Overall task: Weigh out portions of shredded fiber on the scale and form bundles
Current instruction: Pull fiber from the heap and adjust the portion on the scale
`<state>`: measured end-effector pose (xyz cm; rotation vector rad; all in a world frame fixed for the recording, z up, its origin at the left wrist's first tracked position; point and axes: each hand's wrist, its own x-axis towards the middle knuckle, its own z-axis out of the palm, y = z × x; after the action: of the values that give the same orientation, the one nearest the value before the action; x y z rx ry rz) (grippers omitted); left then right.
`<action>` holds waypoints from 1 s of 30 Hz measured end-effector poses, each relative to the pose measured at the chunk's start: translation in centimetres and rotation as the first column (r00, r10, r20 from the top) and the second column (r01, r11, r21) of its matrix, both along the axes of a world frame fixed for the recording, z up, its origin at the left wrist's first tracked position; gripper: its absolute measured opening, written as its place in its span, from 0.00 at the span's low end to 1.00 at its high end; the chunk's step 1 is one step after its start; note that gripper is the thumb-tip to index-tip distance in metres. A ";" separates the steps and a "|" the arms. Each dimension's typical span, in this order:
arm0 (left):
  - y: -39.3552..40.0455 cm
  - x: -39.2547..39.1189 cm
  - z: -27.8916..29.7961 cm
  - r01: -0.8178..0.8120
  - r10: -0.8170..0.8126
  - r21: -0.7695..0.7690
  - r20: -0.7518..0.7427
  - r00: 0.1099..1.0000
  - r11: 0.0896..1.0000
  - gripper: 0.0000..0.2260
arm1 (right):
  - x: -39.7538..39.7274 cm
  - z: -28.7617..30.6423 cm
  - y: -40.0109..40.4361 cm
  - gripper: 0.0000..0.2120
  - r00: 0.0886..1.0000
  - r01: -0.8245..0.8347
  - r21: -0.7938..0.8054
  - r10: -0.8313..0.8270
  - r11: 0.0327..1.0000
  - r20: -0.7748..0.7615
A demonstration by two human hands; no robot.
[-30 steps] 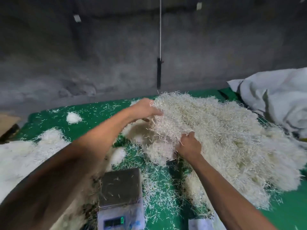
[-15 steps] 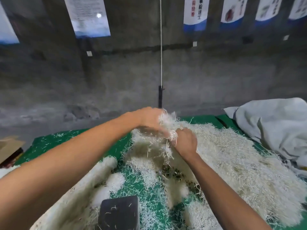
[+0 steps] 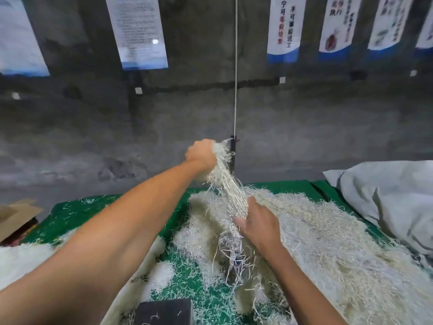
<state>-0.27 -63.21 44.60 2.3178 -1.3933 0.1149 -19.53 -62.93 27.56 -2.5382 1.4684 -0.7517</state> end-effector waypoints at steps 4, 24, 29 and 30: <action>0.6 2.9 1.3 -0.136 -0.018 -0.163 -0.702 0.712 0.977 0.22 | -4.2 -2.1 -1.8 0.32 0.987 0.097 0.138 -0.077 0.986 -0.144; 7.2 1.7 -5.5 0.323 -0.079 0.209 -0.718 0.692 0.923 0.28 | 2.3 4.3 3.0 0.39 0.868 -0.417 0.144 0.346 0.898 0.355; 13.0 5.8 -7.2 0.378 -0.130 0.008 -0.933 0.336 0.926 0.18 | 6.4 1.9 7.8 0.20 0.858 -0.429 0.314 0.272 0.847 0.436; 14.7 6.9 -7.5 0.376 -0.156 -0.054 -0.957 0.247 0.925 0.20 | 7.2 1.1 8.5 0.16 0.886 -0.380 0.376 0.214 0.845 0.412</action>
<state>6.68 -48.50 37.12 1.5594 -1.0458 -1.3799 -12.35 -54.41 28.71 -2.0713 0.9528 -0.6784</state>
